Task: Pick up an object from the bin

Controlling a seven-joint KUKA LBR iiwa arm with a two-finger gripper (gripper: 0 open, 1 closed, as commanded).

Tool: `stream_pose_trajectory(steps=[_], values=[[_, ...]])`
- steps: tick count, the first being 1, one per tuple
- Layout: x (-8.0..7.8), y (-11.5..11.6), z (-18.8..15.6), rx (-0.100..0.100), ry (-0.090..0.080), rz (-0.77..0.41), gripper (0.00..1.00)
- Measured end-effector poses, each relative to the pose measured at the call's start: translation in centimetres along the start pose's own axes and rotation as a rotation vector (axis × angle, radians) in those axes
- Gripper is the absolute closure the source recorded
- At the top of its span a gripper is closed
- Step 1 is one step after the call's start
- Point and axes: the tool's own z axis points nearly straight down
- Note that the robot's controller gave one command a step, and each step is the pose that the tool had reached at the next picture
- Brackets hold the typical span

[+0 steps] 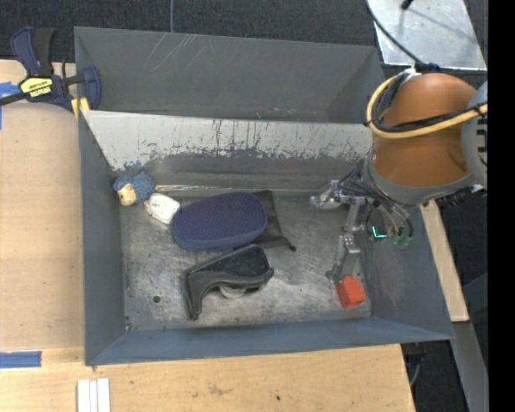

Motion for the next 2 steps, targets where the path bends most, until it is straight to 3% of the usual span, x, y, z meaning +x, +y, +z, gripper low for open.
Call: stream_pose_trajectory(steps=[1,2], values=[[-6.97,10.95,6.63,-0.004,-0.01,-0.001,0.0],[-7.05,10.33,6.25,0.0,-0.016,0.006,1.0]])
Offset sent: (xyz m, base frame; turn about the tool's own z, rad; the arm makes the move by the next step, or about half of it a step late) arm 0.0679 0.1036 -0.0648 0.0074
